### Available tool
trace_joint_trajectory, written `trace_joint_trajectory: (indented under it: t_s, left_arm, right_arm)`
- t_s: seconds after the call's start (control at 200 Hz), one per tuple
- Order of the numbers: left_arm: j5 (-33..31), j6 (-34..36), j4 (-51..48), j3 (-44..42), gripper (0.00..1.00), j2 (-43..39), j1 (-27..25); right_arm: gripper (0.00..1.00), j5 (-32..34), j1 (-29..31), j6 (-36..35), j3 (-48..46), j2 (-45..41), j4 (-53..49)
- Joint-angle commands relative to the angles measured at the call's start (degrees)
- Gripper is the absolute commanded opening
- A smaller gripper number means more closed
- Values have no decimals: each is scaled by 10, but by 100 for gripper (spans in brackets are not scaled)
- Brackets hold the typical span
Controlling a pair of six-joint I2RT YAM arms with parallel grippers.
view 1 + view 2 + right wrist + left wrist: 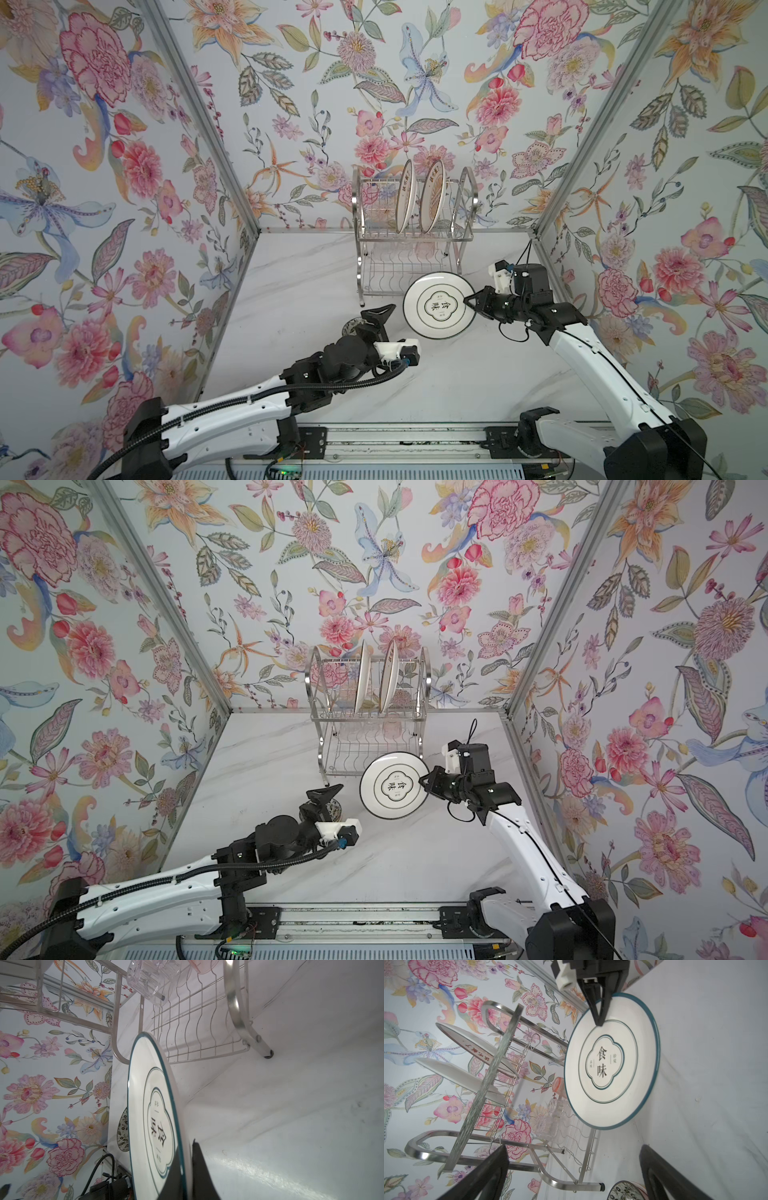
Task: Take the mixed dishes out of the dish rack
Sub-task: 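Lower the plate with the right gripper while the left gripper releases and withdraws, then reach the left gripper toward the rack while the right gripper holds the plate flat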
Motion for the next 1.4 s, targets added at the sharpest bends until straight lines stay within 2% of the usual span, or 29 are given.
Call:
trace_joint_trajectory:
  t_s: [0.0,0.135,0.365,0.601,0.931,1.396]
  left_arm:
    - [28,-98,-27,14,99,-30,18]
    - [61,-145,2,16,99,-50,59]
    - [181,-277,-15,41,99,-71,160]
    - [210,-363,-43,62,99,-65,218]
    - [247,-386,-66,99,99,-12,272]
    - [282,-392,-79,156,99,54,301]
  right_arm:
    - [0,11,-2,-51,-34,-28,29]
    - [0,6,-2,-72,-84,-49,77]
    - [0,-33,5,-96,-142,-50,141]
    - [0,-71,7,-65,-197,-1,238]
    - [0,-124,2,-52,-185,108,255]
    - [0,-144,-21,-34,-210,166,310]
